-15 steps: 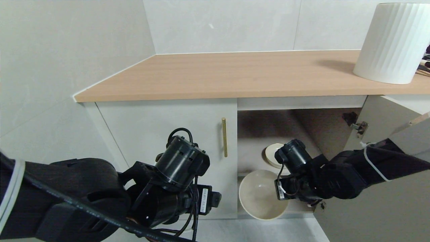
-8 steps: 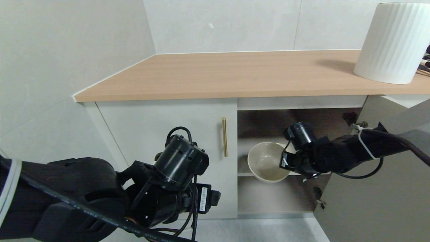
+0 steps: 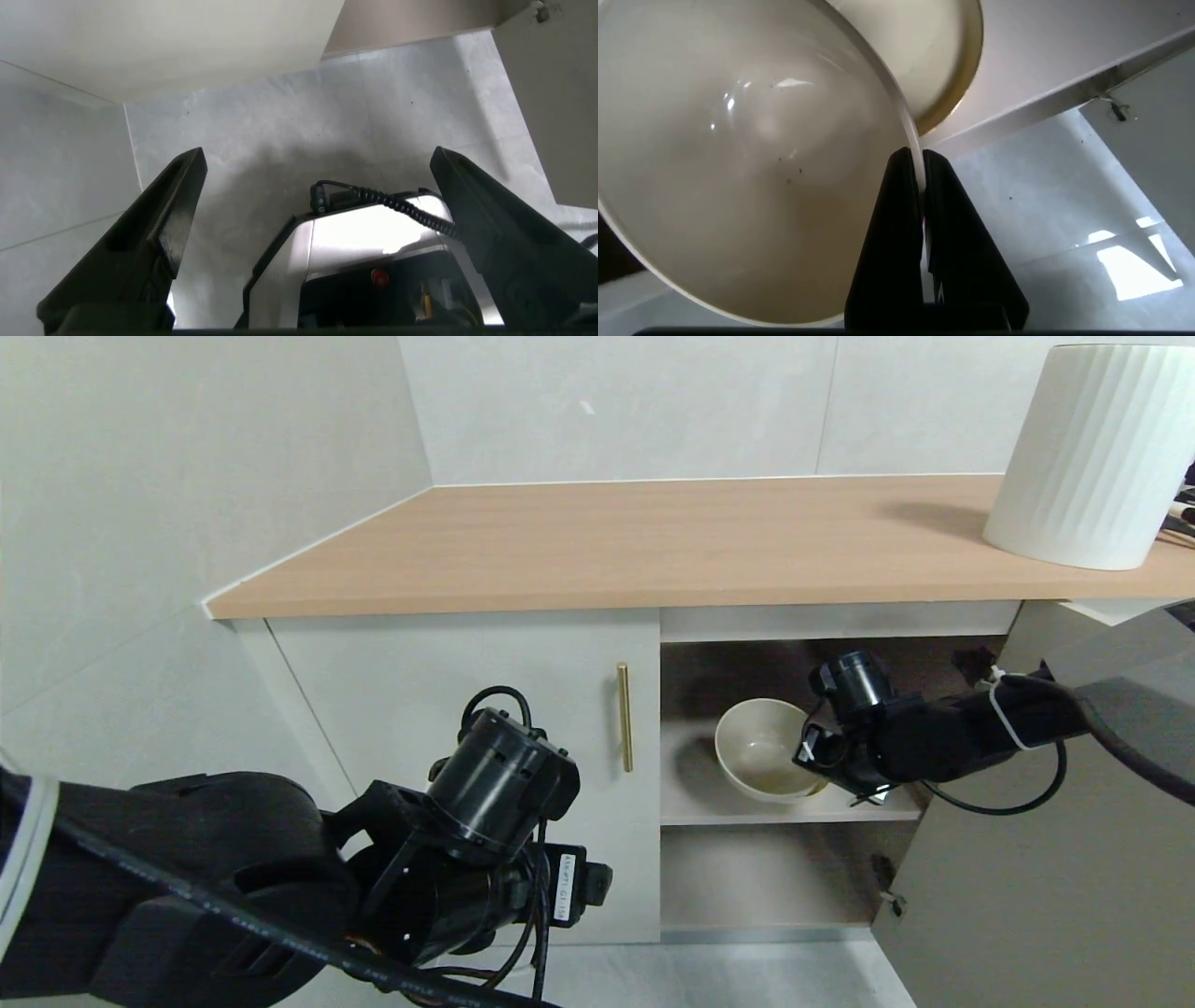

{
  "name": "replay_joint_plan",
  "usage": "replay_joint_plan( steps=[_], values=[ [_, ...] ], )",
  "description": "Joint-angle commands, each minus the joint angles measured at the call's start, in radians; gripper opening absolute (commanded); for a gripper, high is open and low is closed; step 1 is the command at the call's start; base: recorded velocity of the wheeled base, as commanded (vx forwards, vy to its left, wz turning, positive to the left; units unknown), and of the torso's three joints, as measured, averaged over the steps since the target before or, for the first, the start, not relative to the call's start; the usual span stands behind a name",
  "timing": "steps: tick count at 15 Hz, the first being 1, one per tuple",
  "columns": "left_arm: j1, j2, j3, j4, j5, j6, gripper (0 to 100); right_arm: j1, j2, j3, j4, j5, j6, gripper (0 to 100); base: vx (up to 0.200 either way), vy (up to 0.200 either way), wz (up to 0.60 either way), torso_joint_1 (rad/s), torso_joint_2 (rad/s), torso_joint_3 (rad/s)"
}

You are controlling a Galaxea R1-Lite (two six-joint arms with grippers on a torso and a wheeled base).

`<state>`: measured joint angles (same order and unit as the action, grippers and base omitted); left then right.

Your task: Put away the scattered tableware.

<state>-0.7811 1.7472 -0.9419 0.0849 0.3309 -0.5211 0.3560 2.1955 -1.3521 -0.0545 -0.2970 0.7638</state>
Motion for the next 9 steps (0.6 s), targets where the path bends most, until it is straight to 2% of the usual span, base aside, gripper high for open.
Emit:
replay_joint_plan(
  steps=[1, 9],
  values=[
    [0.0, 0.0, 0.0, -0.001, 0.0, 0.0, 100, -0.015, 0.029, -0.012, -0.001, -0.001, 0.0, 0, 0.0, 0.0, 0.0, 0.0, 0.0, 0.0],
    [0.0, 0.0, 0.0, -0.001, 0.0, 0.0, 100, -0.077, 0.062, -0.059, -0.007, 0.002, 0.028, 0, 0.0, 0.0, 0.0, 0.0, 0.0, 0.0]
  ],
)
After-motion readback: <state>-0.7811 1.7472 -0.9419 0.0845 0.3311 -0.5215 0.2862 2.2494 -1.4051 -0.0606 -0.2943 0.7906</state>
